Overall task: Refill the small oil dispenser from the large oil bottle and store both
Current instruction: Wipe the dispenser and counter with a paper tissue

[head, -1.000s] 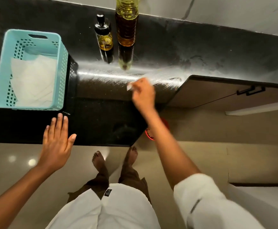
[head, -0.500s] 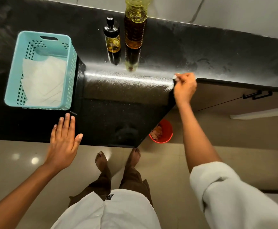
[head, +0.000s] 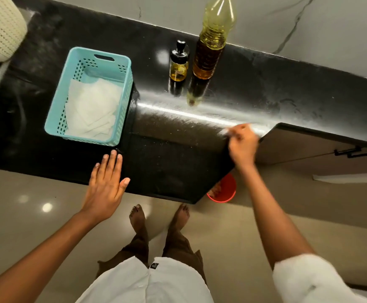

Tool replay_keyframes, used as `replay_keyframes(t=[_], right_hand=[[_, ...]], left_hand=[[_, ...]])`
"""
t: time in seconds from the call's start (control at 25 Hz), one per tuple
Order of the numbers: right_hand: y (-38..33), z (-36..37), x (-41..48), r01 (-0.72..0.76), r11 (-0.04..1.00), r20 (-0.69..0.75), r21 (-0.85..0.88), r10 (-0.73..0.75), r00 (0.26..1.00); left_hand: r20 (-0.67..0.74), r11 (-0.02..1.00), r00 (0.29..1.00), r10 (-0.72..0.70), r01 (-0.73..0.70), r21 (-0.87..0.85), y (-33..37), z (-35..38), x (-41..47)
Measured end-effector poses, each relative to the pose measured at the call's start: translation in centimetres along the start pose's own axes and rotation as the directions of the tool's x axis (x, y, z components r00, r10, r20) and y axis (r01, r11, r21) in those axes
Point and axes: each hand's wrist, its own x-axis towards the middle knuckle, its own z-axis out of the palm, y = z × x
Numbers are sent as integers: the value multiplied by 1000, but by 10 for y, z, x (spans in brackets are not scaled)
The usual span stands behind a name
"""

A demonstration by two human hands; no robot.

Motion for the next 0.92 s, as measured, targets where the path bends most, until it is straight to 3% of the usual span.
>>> replay_keyframes(t=[0.08, 0.12, 0.28, 0.44, 0.52, 0.64, 0.76, 0.92], right_hand=[[13, 1, 61, -275, 957, -126, -87, 263, 956], [4, 12, 77, -306, 947, -132, -100, 292, 947], [-100, 84, 57, -3, 994, 60, -110, 10, 998], [-167, 116, -49, 239, 970, 374, -29, -212, 903], [-154, 106, -49, 183, 983, 351, -37, -158, 923], [-146, 98, -2, 82, 980, 296, -181, -26, 955], [-162, 115, 27, 152, 948, 341, -280, -50, 939], [-184, 136, 34, 137, 952, 314, -275, -45, 948]], left_hand=[[-1, 1000, 1000, -3, 3, 6, -1, 0, 1], [0, 1000, 1000, -1, 1, 8, -2, 0, 1], [-14, 1000, 1000, 5, -5, 18, -1, 3, 1], [-34, 1000, 999, -3, 4, 28, -2, 3, -1], [-41, 999, 999, 0, 2, 40, 1, 5, -1], [-36, 999, 999, -12, 13, 29, 2, 3, 0], [-32, 999, 999, -10, 11, 36, 1, 2, 0], [-50, 999, 999, -3, 6, 45, 0, 4, -1]])
